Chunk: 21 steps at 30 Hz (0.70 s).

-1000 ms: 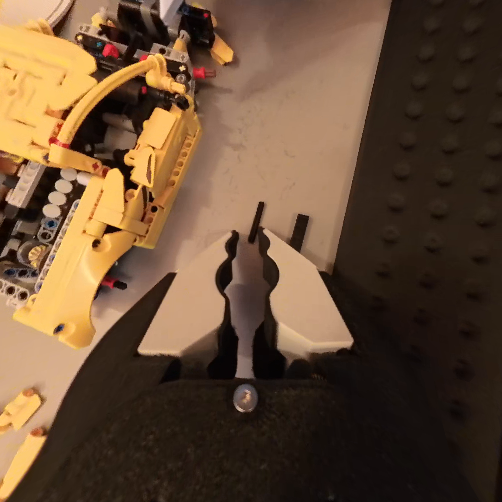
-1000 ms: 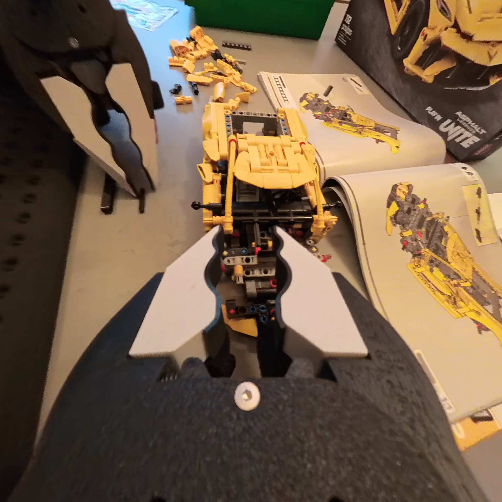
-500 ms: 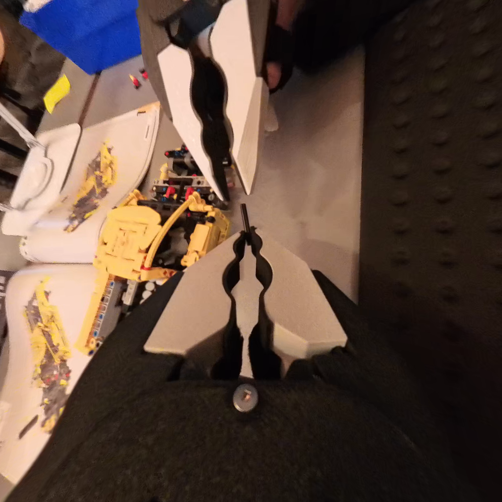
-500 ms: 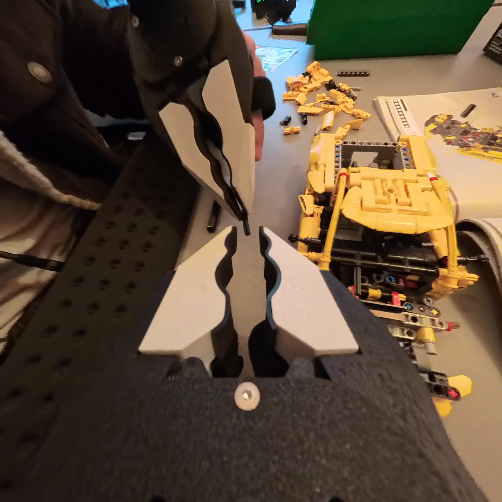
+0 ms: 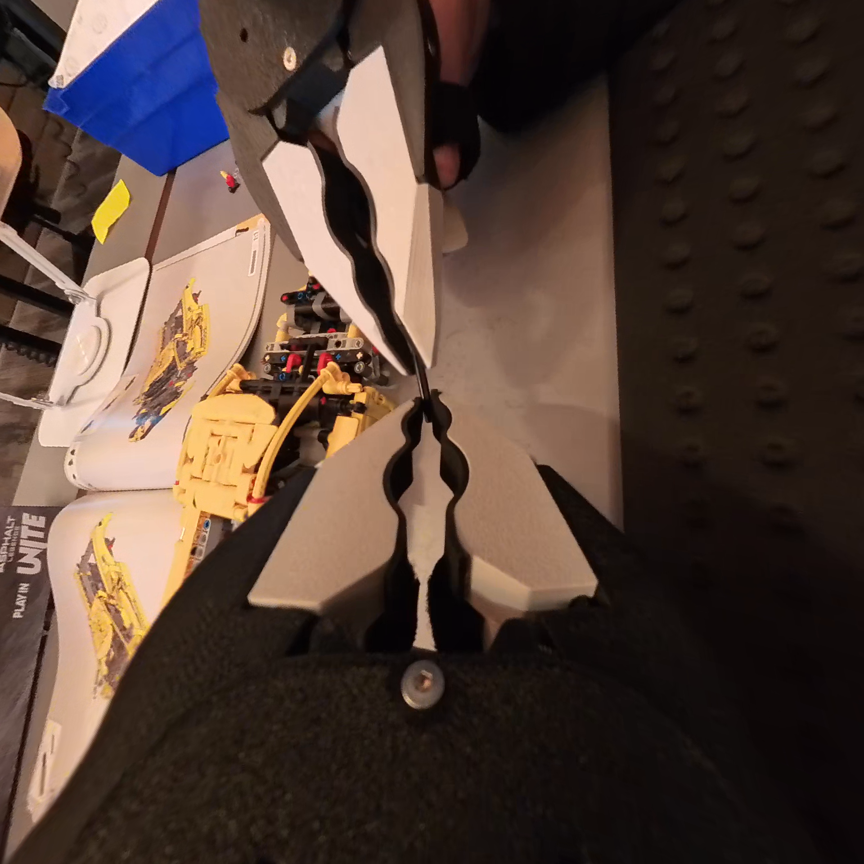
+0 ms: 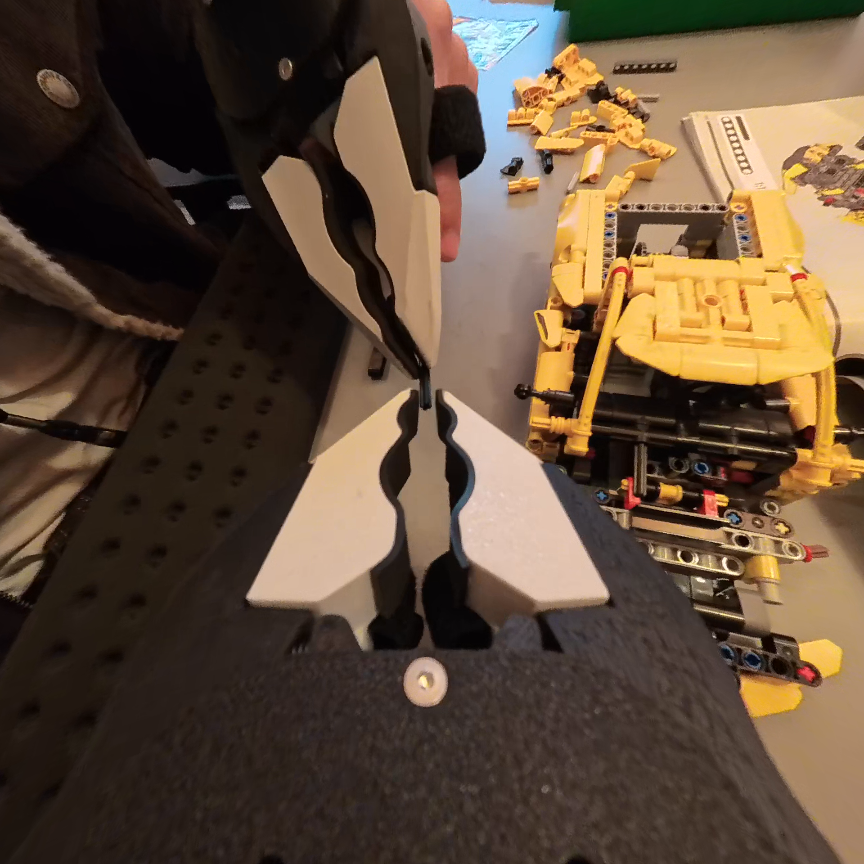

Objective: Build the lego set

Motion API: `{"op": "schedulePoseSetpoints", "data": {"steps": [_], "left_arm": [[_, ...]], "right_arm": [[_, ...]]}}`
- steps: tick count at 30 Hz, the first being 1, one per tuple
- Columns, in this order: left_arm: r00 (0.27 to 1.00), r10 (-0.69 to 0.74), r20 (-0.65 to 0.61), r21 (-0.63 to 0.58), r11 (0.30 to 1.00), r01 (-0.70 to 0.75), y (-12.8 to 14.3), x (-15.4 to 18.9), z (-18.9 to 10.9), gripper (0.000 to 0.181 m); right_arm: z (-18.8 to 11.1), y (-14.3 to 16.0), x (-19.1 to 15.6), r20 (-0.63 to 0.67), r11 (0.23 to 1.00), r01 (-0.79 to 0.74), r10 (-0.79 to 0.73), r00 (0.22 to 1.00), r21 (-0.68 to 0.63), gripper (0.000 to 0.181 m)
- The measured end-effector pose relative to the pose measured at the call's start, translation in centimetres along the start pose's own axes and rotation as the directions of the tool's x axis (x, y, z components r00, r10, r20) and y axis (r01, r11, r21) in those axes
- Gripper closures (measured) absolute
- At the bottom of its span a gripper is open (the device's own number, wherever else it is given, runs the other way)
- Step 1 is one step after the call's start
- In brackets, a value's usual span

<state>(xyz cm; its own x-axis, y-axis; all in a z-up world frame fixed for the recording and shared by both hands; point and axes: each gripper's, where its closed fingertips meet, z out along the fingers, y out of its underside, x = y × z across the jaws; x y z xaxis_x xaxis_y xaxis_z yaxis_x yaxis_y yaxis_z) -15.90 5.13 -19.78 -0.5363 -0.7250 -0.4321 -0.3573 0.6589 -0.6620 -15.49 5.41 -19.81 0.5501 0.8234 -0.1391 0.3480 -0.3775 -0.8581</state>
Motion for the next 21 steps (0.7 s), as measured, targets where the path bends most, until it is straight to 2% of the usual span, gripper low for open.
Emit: {"op": "schedulePoseSetpoints", "data": {"steps": [6,9,11,13,16,19,21], "left_arm": [[1.000,0.002,0.016,-0.018,1.000,-0.002,0.1,-0.3,0.4,0.178],[0.985,-0.151,0.082,0.030,0.988,0.149,-0.1,-2.1,0.3,0.173],[0.953,-0.279,0.117,0.071,0.960,0.272,0.0,-3.9,0.0,0.163],[0.900,-0.429,0.073,0.104,0.901,0.421,0.1,-5.2,-0.1,0.148],[0.828,-0.561,0.013,0.133,0.821,0.555,-0.5,-7.0,0.2,0.139],[0.825,-0.557,0.092,0.046,0.830,0.556,0.5,-9.7,0.5,0.119],[0.807,-0.580,0.110,-0.030,0.810,0.586,1.9,-11.3,0.6,0.114]], "right_arm": [[-0.1,0.2,0.2,-0.015,1.000,0.000,-0.001,1.000,-0.026,0.177],[-1.2,-0.1,1.6,-0.105,0.997,0.073,-0.075,0.992,-0.023,0.177],[-3.0,0.1,4.0,-0.232,0.995,0.091,-0.096,0.968,-0.031,0.178],[-5.1,0.8,7.7,-0.405,0.996,0.070,-0.086,0.910,-0.053,0.178],[-5.6,2.0,10.4,-0.479,0.996,0.041,-0.074,0.875,-0.078,0.178],[-4.9,2.4,11.3,-0.489,0.991,0.034,-0.093,0.867,-0.127,0.178],[-4.9,2.5,11.5,-0.485,0.990,0.018,-0.083,0.871,-0.137,0.178]]}}
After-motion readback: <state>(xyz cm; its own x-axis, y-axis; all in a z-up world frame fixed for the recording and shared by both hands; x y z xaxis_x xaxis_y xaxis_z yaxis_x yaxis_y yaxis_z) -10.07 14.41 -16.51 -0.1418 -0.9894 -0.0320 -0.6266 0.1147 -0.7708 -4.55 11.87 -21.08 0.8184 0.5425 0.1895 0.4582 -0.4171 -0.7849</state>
